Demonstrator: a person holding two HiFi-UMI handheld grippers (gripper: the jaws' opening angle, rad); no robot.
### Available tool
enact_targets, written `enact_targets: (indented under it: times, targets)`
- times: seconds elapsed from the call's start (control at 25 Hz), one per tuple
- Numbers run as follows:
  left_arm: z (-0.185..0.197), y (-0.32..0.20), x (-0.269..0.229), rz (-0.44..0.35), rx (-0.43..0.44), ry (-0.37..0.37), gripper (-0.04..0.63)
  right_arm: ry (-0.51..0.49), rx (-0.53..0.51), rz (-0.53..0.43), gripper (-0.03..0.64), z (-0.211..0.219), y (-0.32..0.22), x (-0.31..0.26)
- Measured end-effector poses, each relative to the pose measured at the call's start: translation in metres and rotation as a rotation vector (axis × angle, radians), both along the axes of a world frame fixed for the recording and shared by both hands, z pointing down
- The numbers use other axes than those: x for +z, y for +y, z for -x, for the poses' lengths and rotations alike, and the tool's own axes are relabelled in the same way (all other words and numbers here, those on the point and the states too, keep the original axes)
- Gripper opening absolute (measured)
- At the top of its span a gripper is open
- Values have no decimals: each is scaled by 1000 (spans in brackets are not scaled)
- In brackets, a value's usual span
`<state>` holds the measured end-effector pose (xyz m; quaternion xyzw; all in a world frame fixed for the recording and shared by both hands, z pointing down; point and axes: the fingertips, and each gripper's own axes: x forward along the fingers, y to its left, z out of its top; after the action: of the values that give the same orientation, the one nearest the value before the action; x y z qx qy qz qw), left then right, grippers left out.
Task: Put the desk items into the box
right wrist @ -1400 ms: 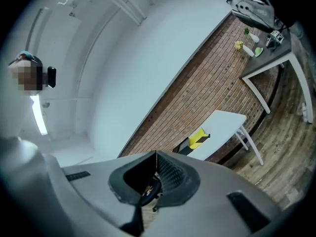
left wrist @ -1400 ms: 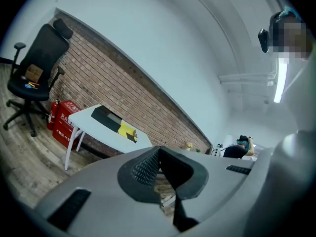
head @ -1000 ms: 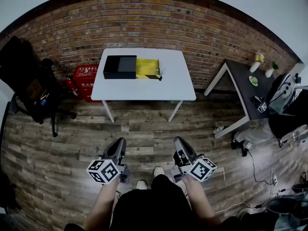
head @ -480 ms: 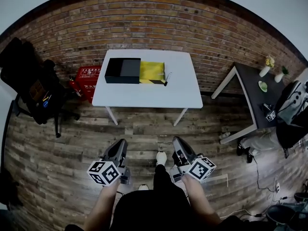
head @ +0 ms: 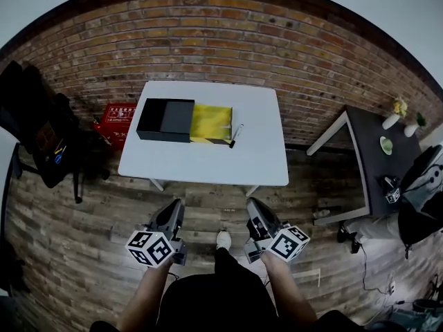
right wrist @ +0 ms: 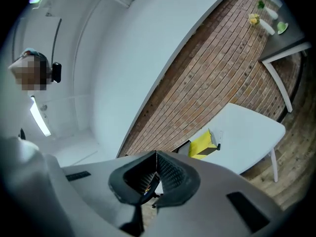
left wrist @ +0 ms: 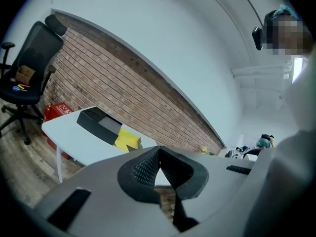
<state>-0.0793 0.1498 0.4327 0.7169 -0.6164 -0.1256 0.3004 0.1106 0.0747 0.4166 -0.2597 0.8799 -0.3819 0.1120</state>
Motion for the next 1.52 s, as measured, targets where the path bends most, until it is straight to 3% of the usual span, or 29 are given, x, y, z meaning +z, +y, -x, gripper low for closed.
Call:
enact_targets:
  times: [0.48, 0.84, 1.04, 1.28, 1.52]
  targets:
    - [-7, -119, 2, 19, -65, -34, 12, 27, -135, 7, 21, 12, -128, 17]
    - [1, -149, 12, 51, -115, -42, 14, 46, -191, 30, 21, 18, -164, 35]
    - [5, -161, 13, 60, -125, -48, 12, 120, -210, 21, 21, 22, -172, 49]
    - [6, -187, 21, 78, -85, -49, 14, 213, -216, 13, 21, 33, -182, 76]
    - [6, -219, 38, 108, 11, -92, 12, 320, -176, 7, 21, 47, -205, 102]
